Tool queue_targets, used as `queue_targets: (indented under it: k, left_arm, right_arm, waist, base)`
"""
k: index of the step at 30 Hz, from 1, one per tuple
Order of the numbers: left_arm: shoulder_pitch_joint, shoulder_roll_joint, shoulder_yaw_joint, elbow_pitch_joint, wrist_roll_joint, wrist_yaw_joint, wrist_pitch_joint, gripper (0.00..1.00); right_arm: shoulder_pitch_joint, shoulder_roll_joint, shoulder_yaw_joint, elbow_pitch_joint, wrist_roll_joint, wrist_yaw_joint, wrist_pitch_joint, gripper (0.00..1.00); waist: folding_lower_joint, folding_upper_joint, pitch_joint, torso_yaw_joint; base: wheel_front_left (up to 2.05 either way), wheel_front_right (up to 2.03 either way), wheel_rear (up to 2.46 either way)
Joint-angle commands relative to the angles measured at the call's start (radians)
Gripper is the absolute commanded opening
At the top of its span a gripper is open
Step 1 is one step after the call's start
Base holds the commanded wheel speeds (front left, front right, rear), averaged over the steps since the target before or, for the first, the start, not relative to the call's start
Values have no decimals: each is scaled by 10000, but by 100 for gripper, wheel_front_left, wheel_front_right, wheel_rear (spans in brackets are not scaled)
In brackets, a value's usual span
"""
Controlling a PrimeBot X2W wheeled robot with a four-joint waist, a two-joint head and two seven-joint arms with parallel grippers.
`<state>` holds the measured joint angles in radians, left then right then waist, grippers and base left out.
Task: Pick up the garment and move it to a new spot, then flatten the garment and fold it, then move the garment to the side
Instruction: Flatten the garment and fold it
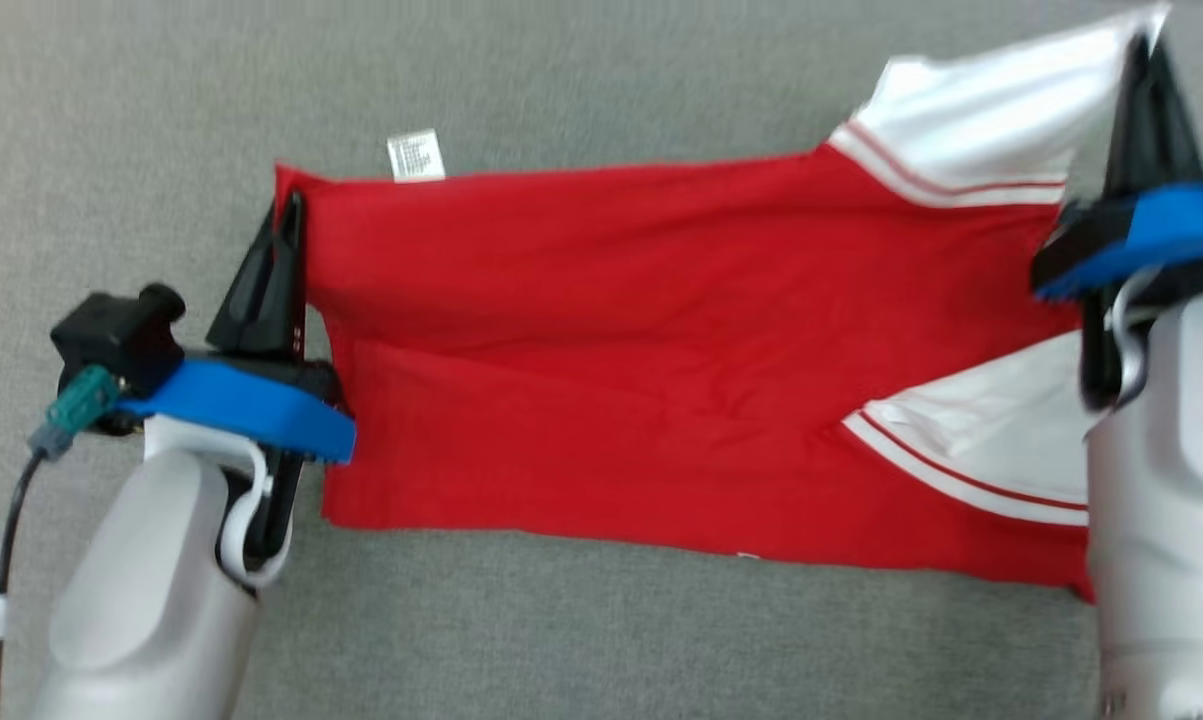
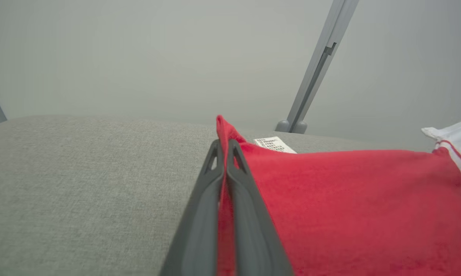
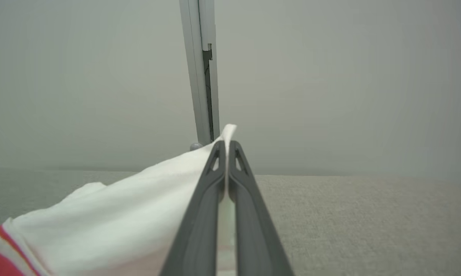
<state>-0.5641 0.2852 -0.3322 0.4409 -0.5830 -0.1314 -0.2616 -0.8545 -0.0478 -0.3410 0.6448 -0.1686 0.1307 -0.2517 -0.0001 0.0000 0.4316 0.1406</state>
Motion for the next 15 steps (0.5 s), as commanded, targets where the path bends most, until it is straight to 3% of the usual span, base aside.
queue_targets:
  k: [1,8,13,14,15]
  left_arm:
    - [351,18,134,46,143,13,-45,0]
    - [1810,-104,539,643,514,13,-45,0]
    - [2712,-291,790,1370,648,13,-45,0]
    - [2851,-348,802,1499,695,13,-45,4]
    - [2996,-407,817,1685,725,13,-45,18]
  right_arm:
    - [542,-55,179,-56,428,1,-95,0]
    - [3639,-44,1088,-1398,2606,1,-138,0]
    - [5270,-53,1814,-1367,3652,1,-143,0]
    - [5457,-55,1925,-1275,3719,1,-143,0]
    - [5607,-47,2070,-1113,3770,1,-143,0]
  waist:
    - [1,0,-634,-501]
    - [1,0,-1570,-1016]
    - [1,0,-2001,-1290]
    - [1,0,-2063,-1314]
    - [1,0,-2127,-1327]
  base:
    - [0,0,0]
    - [0,0,0]
    - [0,0,0]
    - [0,0,0]
    - [0,0,0]
